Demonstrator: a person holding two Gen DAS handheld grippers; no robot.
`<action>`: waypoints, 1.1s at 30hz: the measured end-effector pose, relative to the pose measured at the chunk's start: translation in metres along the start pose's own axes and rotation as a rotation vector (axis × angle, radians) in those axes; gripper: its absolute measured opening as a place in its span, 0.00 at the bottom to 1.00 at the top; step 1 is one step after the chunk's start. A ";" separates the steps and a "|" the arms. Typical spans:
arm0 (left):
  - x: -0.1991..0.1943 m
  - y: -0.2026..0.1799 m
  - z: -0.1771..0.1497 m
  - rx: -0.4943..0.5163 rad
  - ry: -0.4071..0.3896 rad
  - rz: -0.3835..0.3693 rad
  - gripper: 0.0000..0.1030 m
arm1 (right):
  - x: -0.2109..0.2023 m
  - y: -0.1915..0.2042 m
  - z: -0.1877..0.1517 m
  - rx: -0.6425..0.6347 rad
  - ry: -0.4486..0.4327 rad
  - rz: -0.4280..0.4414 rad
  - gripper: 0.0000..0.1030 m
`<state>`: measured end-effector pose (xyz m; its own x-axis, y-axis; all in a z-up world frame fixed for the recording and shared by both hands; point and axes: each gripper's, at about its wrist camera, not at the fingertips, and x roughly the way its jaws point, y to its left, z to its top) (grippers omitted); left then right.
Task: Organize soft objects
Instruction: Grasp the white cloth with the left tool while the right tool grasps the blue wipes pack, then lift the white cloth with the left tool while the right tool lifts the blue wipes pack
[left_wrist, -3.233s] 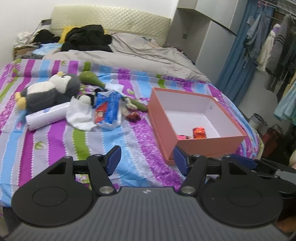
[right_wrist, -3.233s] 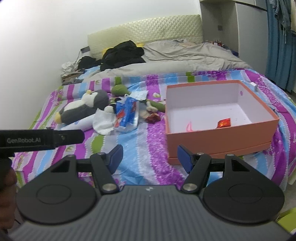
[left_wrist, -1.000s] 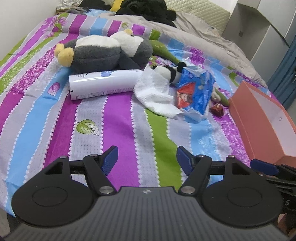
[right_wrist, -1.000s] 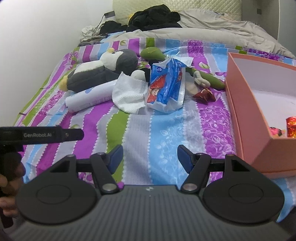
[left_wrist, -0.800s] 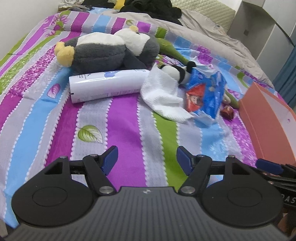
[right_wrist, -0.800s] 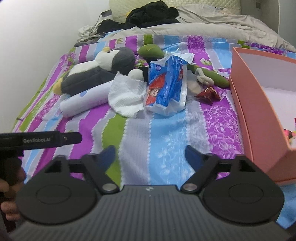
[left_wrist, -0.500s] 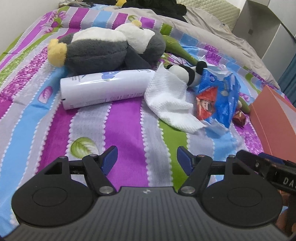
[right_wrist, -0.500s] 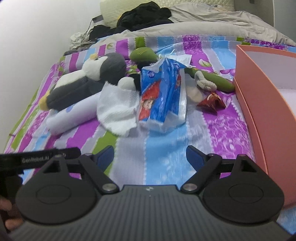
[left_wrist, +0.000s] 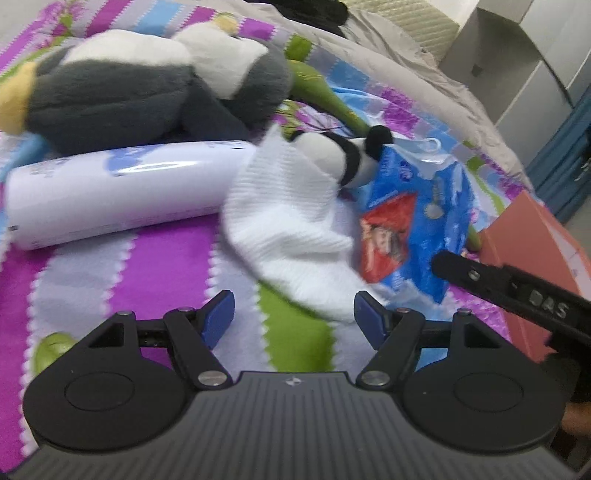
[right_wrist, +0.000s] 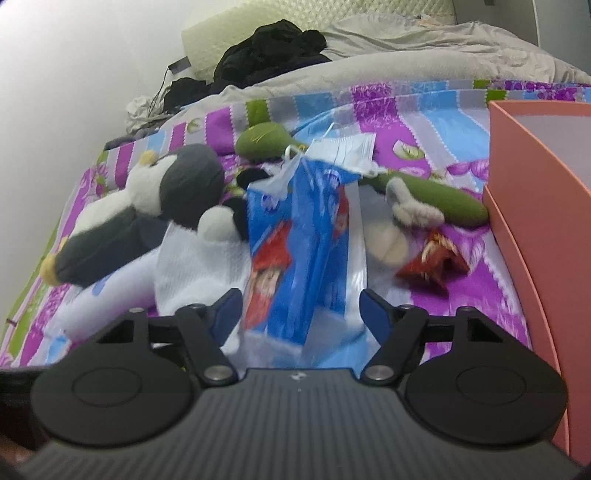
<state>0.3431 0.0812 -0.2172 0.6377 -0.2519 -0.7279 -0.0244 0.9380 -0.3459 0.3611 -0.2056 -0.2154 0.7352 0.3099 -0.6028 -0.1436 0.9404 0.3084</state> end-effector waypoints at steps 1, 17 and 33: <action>0.004 -0.003 0.001 0.008 -0.003 -0.005 0.77 | 0.003 -0.001 0.002 -0.001 -0.001 0.003 0.69; 0.044 -0.030 -0.002 0.057 -0.013 0.081 0.70 | 0.039 -0.022 -0.003 0.068 0.063 0.047 0.45; 0.019 -0.014 -0.004 -0.037 0.031 0.056 0.12 | 0.001 -0.009 -0.005 0.020 0.041 0.007 0.12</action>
<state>0.3524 0.0625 -0.2282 0.6108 -0.2070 -0.7642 -0.0881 0.9414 -0.3255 0.3597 -0.2126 -0.2228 0.7064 0.3222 -0.6302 -0.1350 0.9353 0.3270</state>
